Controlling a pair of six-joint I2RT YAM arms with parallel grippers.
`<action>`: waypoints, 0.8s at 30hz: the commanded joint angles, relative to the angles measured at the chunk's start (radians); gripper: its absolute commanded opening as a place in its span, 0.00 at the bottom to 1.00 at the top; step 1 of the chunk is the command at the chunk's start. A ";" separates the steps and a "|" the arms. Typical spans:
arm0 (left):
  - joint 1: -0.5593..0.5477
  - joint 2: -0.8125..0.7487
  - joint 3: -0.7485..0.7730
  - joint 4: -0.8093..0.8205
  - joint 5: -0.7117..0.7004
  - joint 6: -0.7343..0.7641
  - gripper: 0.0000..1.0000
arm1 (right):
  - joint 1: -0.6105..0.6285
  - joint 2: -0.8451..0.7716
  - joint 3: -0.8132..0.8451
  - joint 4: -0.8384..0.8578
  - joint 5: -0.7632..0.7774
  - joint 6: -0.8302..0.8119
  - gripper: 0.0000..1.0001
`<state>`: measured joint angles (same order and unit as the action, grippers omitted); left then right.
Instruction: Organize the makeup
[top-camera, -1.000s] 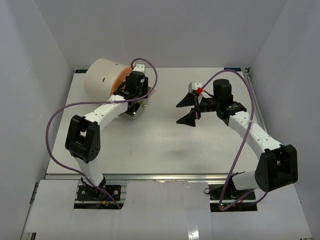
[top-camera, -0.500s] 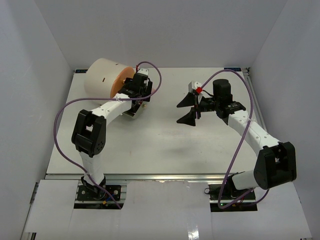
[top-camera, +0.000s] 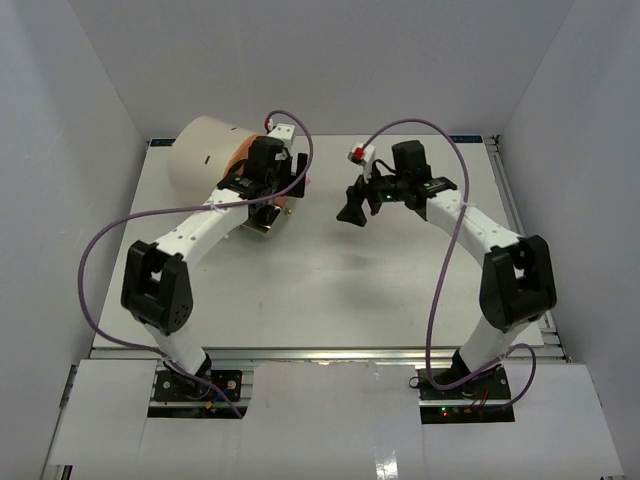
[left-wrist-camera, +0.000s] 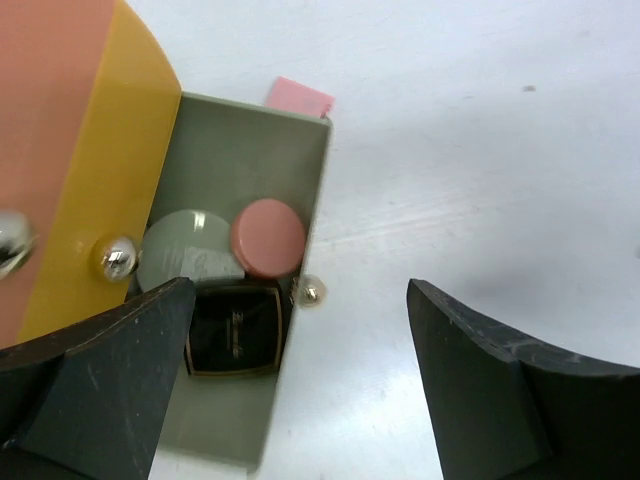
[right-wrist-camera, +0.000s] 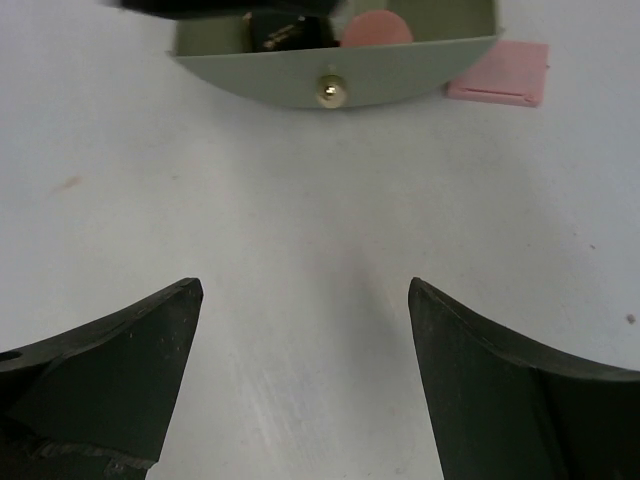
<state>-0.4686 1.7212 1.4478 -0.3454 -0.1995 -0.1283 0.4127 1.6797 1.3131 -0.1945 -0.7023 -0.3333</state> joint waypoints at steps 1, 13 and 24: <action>0.000 -0.321 -0.151 0.006 0.107 -0.011 0.98 | 0.069 0.175 0.209 -0.103 0.394 0.140 0.90; 0.012 -1.001 -0.514 -0.095 -0.170 0.032 0.98 | 0.058 0.715 0.858 -0.109 0.604 0.447 0.95; 0.012 -1.232 -0.659 -0.155 -0.242 -0.076 0.98 | 0.070 0.847 0.931 0.048 0.598 0.483 0.93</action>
<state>-0.4603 0.5214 0.8117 -0.4774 -0.3981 -0.1556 0.4720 2.4881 2.1803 -0.2437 -0.1207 0.1307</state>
